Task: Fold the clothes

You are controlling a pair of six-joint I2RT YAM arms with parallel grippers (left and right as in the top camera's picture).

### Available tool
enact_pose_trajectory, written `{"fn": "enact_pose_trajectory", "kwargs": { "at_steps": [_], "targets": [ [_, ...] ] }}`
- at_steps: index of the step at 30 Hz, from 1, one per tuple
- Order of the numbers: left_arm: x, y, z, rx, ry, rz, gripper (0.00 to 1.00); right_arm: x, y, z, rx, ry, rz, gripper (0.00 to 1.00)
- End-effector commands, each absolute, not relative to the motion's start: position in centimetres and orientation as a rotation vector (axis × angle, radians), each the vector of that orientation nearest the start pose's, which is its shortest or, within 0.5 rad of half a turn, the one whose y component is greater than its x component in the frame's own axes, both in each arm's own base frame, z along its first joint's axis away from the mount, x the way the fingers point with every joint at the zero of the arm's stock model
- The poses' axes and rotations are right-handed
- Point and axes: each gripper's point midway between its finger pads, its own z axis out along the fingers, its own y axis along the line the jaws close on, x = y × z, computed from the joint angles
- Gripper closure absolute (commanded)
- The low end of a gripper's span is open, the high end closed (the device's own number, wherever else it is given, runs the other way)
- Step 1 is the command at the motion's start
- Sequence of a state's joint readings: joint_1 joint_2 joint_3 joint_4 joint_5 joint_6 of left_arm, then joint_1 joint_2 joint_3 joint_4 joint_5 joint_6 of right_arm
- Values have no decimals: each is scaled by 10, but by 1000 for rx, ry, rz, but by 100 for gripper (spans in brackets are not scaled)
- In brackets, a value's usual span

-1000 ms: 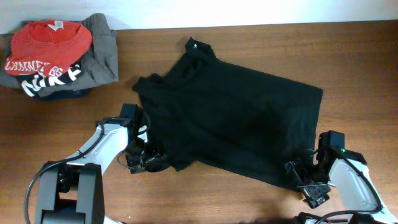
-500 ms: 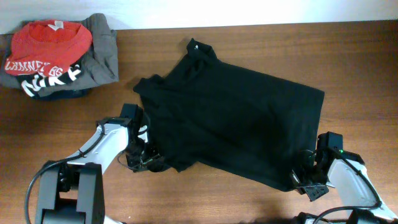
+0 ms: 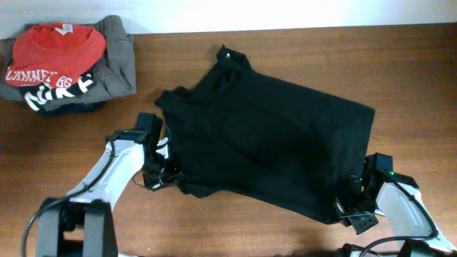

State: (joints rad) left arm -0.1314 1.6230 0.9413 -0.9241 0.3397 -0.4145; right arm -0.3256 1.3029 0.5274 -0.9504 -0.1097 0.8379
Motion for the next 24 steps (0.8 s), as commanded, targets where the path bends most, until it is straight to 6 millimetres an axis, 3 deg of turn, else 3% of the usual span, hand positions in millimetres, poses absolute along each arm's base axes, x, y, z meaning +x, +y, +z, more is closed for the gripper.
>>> {"fn": "enact_pose_trajectory", "kwargs": {
  "at_steps": [1, 8, 13, 24],
  "targets": [
    [265, -88, 60, -404, 3079, -515, 99, 135, -32, 4, 1833, 2740, 49, 96],
    [302, -86, 72, -356, 2924, -484, 99, 154, -38, 14, 1800, 2697, 72, 96],
    [354, -90, 91, -292, 2698, -512, 99, 167, -43, 21, 1774, 2662, 91, 96],
    [399, -84, 116, -258, 2484, -455, 98, 178, -46, 22, 1748, 2627, 109, 96]
  ]
}}
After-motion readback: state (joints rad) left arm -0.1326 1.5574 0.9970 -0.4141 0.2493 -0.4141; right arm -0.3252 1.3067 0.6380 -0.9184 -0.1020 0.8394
